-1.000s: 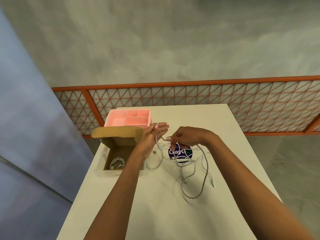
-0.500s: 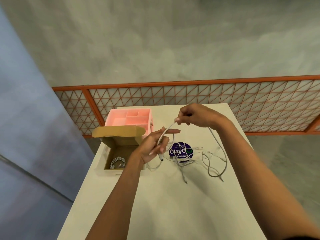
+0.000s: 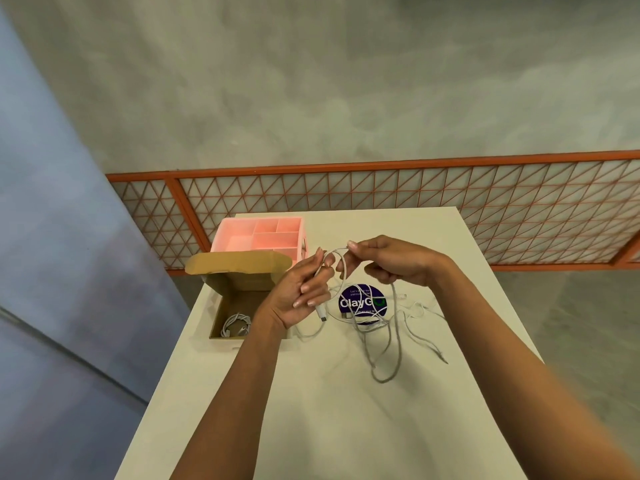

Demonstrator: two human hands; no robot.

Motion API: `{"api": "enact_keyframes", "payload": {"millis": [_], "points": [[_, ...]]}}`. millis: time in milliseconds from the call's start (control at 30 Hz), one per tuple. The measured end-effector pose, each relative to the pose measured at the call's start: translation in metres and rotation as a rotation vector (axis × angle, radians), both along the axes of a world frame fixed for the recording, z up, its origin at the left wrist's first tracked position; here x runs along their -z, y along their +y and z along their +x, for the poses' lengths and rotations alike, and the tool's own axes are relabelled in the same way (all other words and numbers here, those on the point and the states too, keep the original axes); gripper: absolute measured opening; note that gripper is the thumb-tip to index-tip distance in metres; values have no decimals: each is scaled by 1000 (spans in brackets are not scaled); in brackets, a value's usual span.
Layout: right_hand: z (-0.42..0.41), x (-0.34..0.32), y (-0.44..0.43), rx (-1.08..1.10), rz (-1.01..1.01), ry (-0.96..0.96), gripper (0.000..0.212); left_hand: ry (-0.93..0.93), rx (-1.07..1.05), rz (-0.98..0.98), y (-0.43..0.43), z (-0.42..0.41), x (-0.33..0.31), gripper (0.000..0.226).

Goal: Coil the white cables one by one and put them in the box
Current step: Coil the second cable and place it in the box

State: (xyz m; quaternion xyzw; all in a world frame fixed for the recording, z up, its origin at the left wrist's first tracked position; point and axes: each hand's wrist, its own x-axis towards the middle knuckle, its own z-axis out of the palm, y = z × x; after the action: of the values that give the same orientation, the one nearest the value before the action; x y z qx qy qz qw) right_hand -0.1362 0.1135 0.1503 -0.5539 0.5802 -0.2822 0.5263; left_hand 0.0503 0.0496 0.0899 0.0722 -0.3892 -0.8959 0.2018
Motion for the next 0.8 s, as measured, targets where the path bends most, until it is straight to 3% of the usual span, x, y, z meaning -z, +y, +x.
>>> {"api": "enact_keyframes", "payload": {"millis": [133,233,500,600,800], "points": [[2,14,-4,50,33,-263,39,-40,-26,-18,-2,-1,0,27],[4,14,-6,101,38,-328,36,-51,-71,-30,0,-1,2,34],[8,16,-9,179,-25,-205,33,13,-162,0,0,1,11,26],[10,14,-9,162,-108,-95,33,-17,-185,24,0,-1,6,34],[14,16,-11,156,-320,176,33,-25,-159,57,0,-1,-1,29]]}}
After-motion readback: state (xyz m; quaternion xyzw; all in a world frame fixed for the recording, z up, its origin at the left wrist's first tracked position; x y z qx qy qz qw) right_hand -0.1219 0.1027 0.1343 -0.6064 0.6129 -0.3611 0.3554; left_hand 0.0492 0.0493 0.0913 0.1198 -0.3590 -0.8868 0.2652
